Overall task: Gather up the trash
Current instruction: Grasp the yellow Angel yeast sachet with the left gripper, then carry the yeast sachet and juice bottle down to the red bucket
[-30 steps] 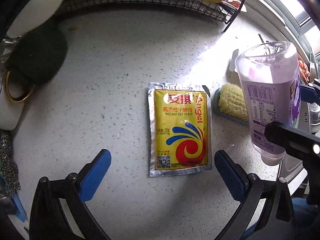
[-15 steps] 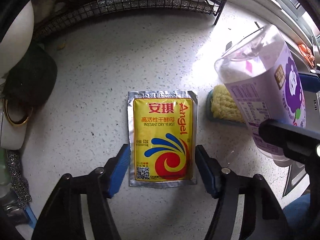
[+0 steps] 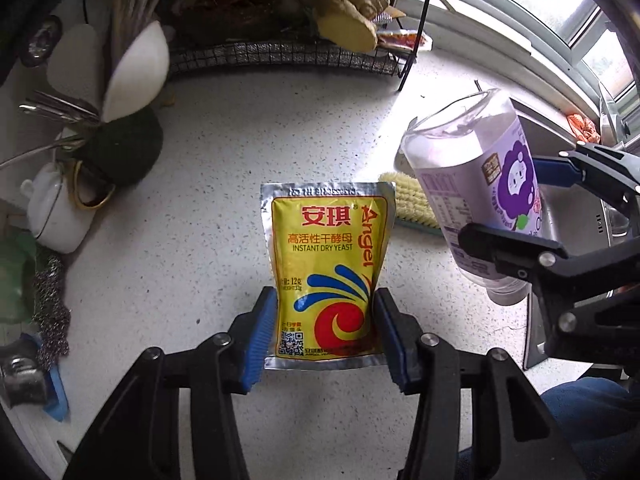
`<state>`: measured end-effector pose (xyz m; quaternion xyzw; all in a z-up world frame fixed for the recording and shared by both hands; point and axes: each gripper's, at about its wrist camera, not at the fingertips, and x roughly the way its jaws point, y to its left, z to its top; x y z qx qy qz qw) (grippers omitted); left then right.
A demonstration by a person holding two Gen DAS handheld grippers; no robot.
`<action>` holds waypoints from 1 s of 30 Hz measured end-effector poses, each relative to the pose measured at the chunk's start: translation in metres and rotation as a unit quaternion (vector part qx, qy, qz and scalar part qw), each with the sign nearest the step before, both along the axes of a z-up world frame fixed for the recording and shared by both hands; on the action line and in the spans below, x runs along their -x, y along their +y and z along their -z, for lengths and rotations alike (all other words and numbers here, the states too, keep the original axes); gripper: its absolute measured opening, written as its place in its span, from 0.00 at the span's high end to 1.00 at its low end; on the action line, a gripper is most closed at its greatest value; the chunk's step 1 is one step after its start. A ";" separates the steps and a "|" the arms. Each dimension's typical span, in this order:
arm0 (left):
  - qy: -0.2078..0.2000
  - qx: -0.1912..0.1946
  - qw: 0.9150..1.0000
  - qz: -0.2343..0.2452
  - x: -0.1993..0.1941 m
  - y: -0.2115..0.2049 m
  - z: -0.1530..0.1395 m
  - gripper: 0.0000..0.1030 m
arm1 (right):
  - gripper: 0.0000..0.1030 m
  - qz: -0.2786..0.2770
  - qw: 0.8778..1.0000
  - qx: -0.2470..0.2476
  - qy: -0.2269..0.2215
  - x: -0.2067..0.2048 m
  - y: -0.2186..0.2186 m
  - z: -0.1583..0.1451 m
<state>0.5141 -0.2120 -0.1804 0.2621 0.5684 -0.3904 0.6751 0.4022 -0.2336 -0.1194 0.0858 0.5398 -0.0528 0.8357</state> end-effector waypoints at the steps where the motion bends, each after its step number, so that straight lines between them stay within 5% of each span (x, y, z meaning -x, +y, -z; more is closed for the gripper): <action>1: -0.007 0.002 1.000 -0.006 0.008 0.009 -0.010 0.55 | 0.35 -0.006 1.000 0.002 -0.008 0.005 0.002 -0.005; 14: -0.084 -0.012 0.988 -0.129 0.078 0.123 -0.082 0.55 | 0.35 -0.124 0.988 0.009 -0.087 0.056 0.036 -0.042; 22: -0.070 -0.020 0.967 -0.242 0.131 0.184 -0.082 0.55 | 0.35 -0.229 0.971 -0.003 -0.072 0.079 0.077 -0.033; 30: -0.080 -0.008 0.954 -0.288 0.201 0.236 -0.090 0.55 | 0.35 -0.273 0.959 -0.002 -0.072 0.133 0.117 -0.037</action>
